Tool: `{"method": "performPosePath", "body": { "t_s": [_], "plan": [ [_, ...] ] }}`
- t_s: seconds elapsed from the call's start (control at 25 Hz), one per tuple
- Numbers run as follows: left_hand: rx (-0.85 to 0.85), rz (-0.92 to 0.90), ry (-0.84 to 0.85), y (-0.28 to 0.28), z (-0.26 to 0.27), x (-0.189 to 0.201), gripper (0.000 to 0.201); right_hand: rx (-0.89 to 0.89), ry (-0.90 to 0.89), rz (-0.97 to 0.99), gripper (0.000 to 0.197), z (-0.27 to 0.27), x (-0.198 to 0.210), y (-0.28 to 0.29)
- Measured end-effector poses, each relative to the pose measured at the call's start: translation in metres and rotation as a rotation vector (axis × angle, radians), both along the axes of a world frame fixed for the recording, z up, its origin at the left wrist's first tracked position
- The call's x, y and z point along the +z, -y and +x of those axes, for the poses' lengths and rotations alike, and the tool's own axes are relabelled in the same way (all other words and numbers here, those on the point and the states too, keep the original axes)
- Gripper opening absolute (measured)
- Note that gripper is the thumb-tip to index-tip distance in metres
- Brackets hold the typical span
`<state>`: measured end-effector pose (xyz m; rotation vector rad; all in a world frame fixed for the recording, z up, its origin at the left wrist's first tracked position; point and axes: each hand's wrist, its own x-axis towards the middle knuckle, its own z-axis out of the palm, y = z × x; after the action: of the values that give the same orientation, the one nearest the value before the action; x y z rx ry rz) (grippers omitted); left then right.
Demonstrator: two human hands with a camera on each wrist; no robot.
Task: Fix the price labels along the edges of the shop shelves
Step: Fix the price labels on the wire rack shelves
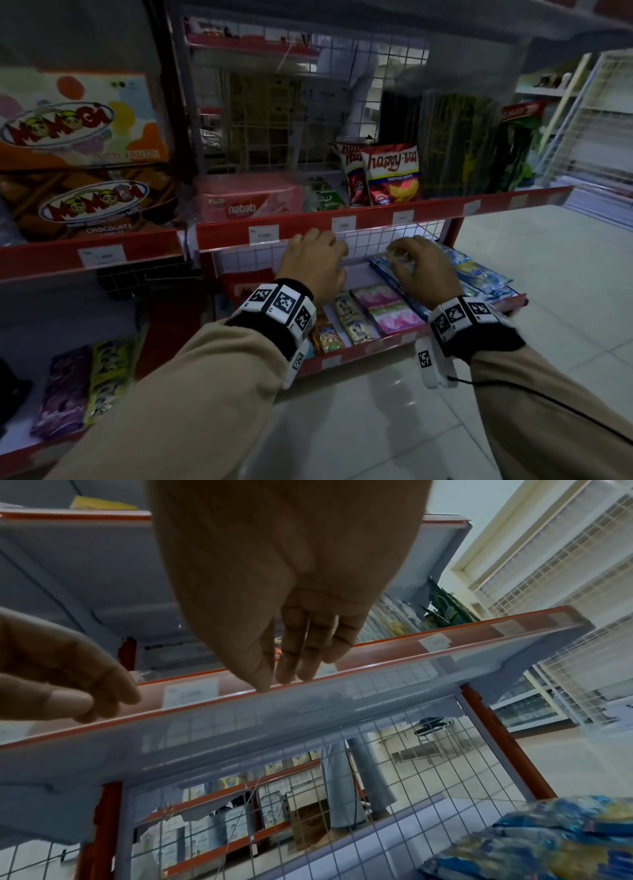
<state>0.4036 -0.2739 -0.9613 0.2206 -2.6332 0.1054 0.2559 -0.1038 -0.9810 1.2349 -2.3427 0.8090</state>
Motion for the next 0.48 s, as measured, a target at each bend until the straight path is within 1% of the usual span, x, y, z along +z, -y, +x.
{"method": "performPosePath", "body": {
  "t_s": [0.04, 0.12, 0.24, 0.36, 0.48],
  "plan": [
    [0.010, 0.002, -0.029, -0.010, -0.017, -0.001, 0.028, -0.007, -0.024, -0.044, 0.020, -0.016, 0.003, -0.006],
    [0.019, 0.045, -0.109, -0.025, -0.044, 0.001, 0.027, -0.005, -0.067, -0.066, 0.022, -0.053, 0.005, -0.012],
    [0.104, 0.003, -0.215, -0.044, -0.086, 0.003, 0.032, 0.050, -0.201, -0.066, 0.024, -0.098, 0.010, -0.010],
    [0.181, -0.028, -0.243, -0.059, -0.119, 0.000, 0.041, 0.133, -0.353, -0.106, 0.027, -0.125, 0.010, -0.009],
    [0.270, -0.011, -0.276, -0.067, -0.136, -0.005, 0.040, 0.156, -0.425, -0.147, 0.031, -0.136, 0.004, -0.006]
  ]
}}
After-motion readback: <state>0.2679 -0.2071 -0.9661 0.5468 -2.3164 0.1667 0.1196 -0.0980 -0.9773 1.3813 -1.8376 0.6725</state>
